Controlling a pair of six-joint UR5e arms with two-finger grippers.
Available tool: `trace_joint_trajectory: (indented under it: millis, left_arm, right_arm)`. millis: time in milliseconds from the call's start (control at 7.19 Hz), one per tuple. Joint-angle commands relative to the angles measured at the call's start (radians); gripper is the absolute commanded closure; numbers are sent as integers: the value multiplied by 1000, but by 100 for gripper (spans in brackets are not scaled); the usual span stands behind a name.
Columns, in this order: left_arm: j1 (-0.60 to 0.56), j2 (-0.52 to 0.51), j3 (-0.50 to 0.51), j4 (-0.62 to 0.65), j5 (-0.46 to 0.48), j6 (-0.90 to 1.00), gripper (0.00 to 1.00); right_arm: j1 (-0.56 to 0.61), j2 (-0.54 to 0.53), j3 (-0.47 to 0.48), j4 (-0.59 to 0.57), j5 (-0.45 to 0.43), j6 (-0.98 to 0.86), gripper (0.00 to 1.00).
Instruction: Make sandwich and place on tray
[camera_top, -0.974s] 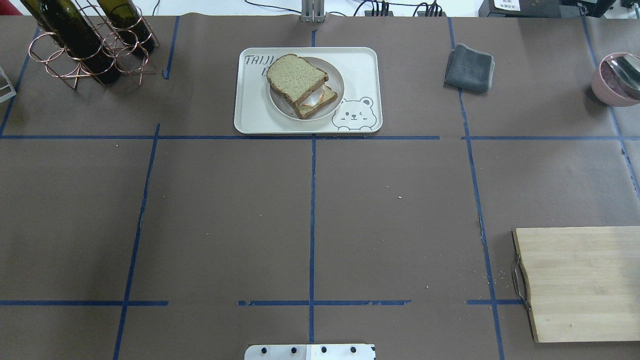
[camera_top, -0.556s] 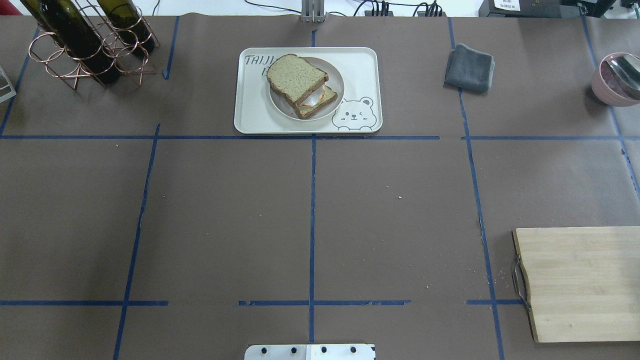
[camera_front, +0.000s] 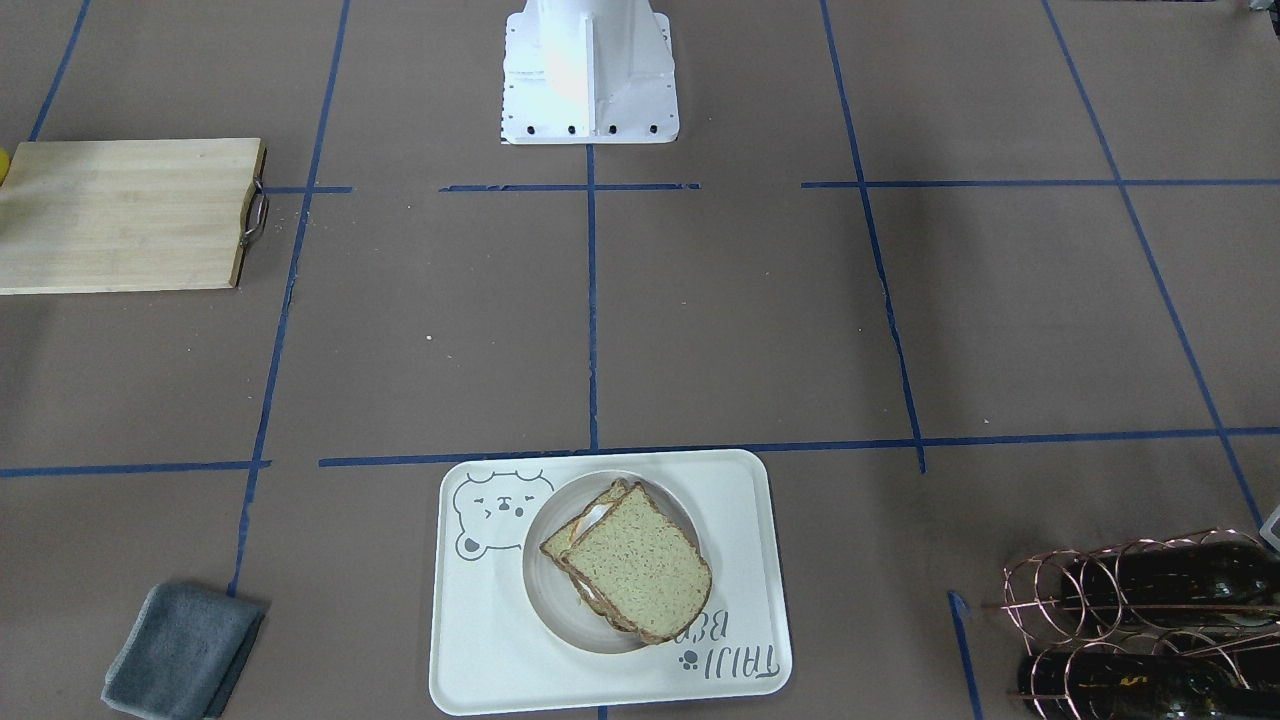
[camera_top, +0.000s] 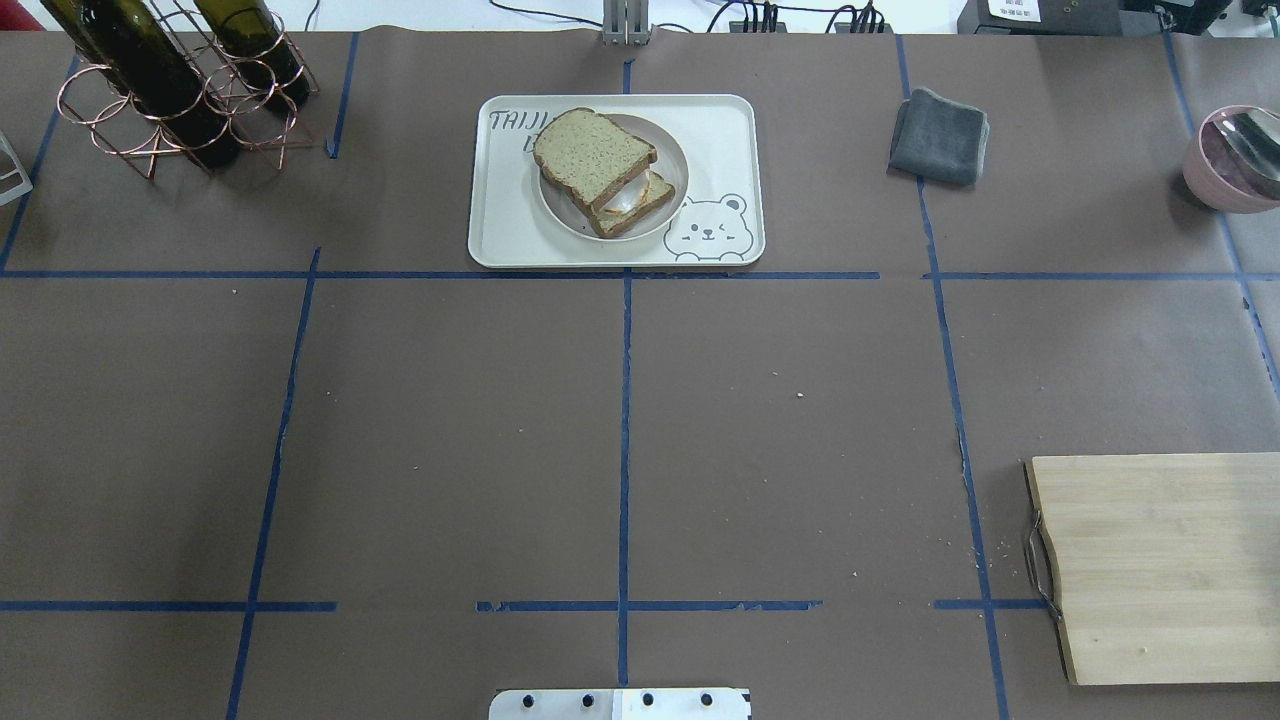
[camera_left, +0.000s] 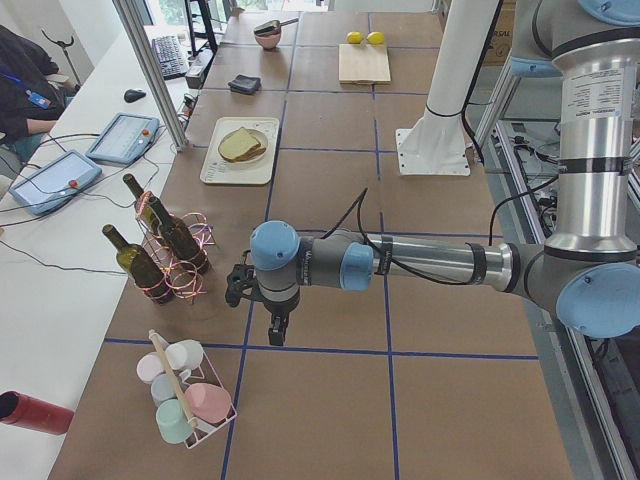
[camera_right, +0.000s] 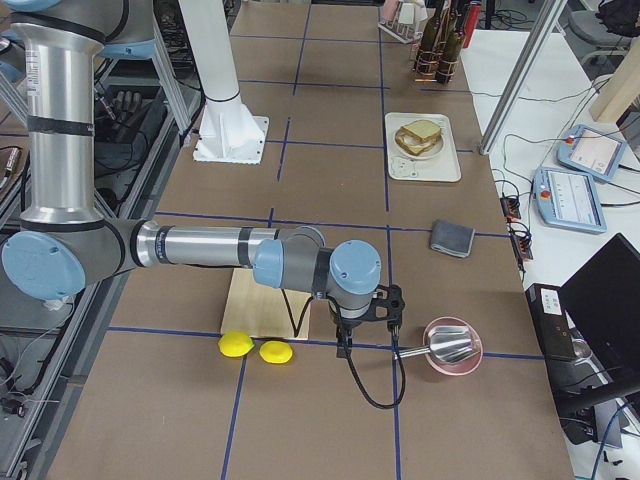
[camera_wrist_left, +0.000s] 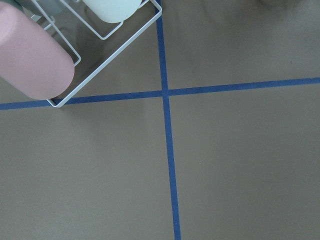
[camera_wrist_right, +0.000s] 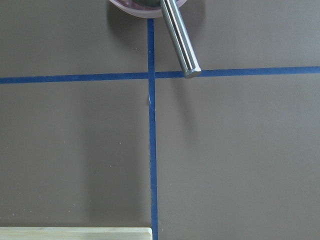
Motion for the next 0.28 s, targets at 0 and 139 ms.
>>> trace_joint_trajectory:
  millis: [0,139]
  left_arm:
    - [0,0,0,-2,0,0,0]
    - [0,0,0,-2,0,0,0]
  right_arm:
    - [1,1,0,0,0,0,0]
    - [1,4,0,0,0,0,0]
